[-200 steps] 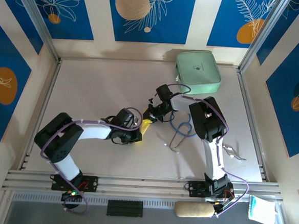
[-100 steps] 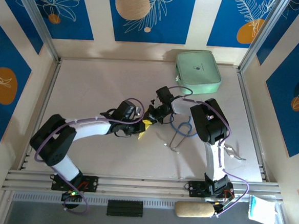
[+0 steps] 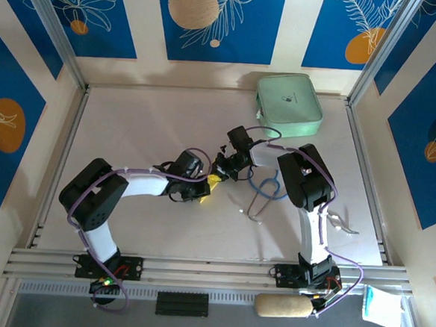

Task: Fold a paper plane with a square sheet of paper (pick it up from the middle)
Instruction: Fold the wing for the fifth time at the center of the table.

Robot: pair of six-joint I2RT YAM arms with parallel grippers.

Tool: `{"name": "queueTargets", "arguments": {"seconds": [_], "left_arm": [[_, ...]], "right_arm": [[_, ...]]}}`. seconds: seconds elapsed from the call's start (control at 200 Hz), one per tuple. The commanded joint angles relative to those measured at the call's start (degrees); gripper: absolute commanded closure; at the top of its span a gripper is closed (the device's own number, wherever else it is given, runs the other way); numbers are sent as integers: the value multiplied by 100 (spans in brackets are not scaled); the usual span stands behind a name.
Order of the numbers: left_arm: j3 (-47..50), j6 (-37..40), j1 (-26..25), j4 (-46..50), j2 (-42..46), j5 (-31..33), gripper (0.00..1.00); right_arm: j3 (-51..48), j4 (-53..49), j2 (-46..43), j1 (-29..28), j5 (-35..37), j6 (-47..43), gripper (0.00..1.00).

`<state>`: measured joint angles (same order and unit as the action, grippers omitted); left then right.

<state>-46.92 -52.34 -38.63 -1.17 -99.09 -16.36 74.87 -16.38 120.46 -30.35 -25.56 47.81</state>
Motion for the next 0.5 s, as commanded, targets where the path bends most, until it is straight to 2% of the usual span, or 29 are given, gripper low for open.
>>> {"name": "queueTargets", "arguments": {"seconds": [0.0,0.275,0.495], "left_arm": [[202,-137,57,-4,-67,287,100],[460,-307,70,-312,-102,60,100],[464,-366,90,-445,-139,-88,100]], "right_arm": [[77,-363,-234,61,-86,-317,89],[-213,52,-758,284,-324,-1306,85],[-312,23,-556,284,-275,-1503,85]]}}
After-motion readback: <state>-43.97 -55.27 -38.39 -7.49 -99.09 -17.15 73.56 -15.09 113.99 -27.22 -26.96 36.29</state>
